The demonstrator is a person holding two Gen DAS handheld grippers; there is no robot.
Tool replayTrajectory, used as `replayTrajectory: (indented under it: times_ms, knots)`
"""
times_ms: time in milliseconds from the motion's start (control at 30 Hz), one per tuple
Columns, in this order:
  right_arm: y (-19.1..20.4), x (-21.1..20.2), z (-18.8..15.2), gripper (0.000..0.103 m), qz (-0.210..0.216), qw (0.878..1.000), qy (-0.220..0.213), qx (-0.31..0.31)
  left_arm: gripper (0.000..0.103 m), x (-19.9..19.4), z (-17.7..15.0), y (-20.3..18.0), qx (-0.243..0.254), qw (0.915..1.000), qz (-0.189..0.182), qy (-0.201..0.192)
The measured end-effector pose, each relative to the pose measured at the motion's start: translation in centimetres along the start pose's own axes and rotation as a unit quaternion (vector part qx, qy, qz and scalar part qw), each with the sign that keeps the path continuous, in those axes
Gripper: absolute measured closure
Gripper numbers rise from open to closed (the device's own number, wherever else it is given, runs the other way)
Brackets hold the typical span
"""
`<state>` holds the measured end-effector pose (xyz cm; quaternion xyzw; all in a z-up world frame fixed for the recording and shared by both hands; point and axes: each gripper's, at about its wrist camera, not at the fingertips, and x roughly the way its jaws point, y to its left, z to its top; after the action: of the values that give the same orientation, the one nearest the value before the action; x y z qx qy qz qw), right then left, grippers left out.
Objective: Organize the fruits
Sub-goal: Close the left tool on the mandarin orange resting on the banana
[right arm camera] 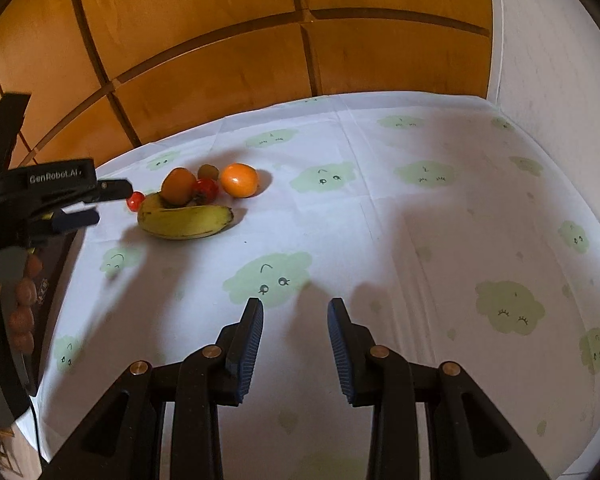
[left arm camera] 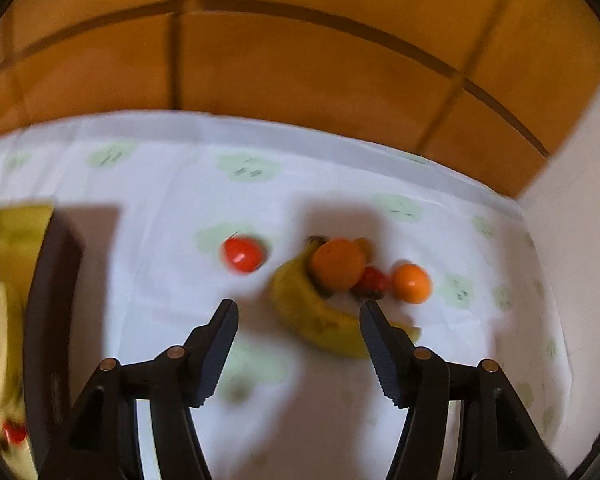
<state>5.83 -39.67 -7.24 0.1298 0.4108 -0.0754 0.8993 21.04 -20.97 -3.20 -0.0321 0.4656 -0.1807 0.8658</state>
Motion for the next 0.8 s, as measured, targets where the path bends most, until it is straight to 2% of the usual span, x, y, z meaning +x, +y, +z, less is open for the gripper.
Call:
replayTrajectory:
  times_ms: [67,200,333,433,567,800]
  knots:
    - [-0.1,0.2,0.1,0.069,0.003,1.000,0.002,0.001,0.039,0.7,0.5,-1.2,0.053,0.9986,0.003,0.001]
    - [0.0,0.5,0.2,0.069,0.006,1.000,0.003,0.001,0.040,2.8,1.5,-2.4,0.112,0.9933,-0.003,0.031]
    - [-0.2,0.8,0.2,0.069,0.008,1.000,0.007,0.003,0.051,5.1,2.6,-2.1,0.112,0.9921,-0.004,0.057]
    - [-0.3,1.0,0.3,0.069,0.008,1.000,0.009,0.005,0.058,6.2,2.9,-2.5,0.120,0.9909,-0.004,0.062]
    - [-0.4,1.3,0.6,0.069,0.007,1.000,0.011,0.006,0.059,7.4,3.1,-3.3,0.141,0.9875,-0.002,0.070]
    - [-0.5,1.5,0.7,0.069,0.007,1.000,0.013,0.009,0.062,8.4,3.3,-3.3,0.142,0.9879,-0.010,0.062]
